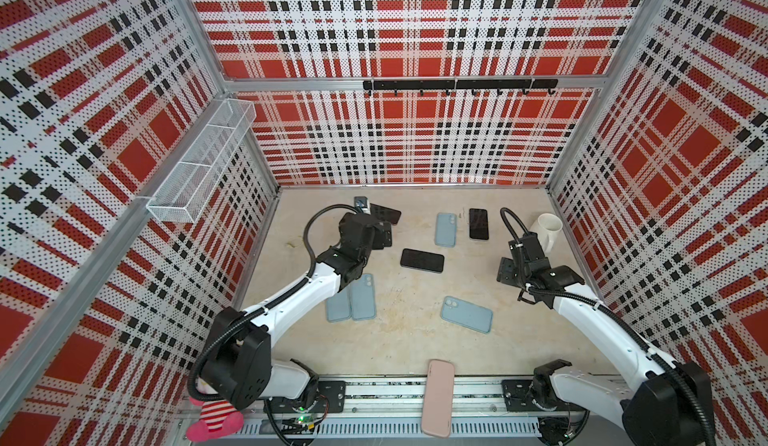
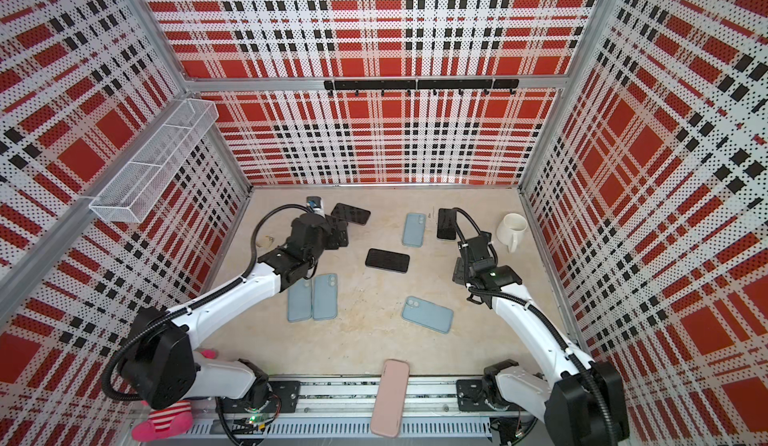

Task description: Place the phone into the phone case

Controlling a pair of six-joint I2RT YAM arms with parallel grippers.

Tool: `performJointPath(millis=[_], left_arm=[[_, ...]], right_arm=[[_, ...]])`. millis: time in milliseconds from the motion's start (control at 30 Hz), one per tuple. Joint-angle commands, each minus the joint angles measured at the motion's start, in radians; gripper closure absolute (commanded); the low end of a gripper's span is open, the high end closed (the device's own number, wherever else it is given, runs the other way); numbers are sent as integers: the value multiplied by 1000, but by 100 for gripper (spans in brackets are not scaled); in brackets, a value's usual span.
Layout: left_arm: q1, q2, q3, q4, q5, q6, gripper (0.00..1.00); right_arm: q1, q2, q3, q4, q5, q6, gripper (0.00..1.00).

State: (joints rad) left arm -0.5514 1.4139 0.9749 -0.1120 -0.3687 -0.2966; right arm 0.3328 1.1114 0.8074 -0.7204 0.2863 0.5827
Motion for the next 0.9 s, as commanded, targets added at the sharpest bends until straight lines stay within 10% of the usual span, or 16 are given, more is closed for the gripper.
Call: performJointPath(millis=[0, 867], left_arm=[[-15, 27, 23, -72, 80, -25, 2], [74, 0, -103, -18, 203, -36, 2]], right_arm=[[57, -12, 4, -159, -73, 96, 41], [192, 230, -173, -11, -231, 256, 77]])
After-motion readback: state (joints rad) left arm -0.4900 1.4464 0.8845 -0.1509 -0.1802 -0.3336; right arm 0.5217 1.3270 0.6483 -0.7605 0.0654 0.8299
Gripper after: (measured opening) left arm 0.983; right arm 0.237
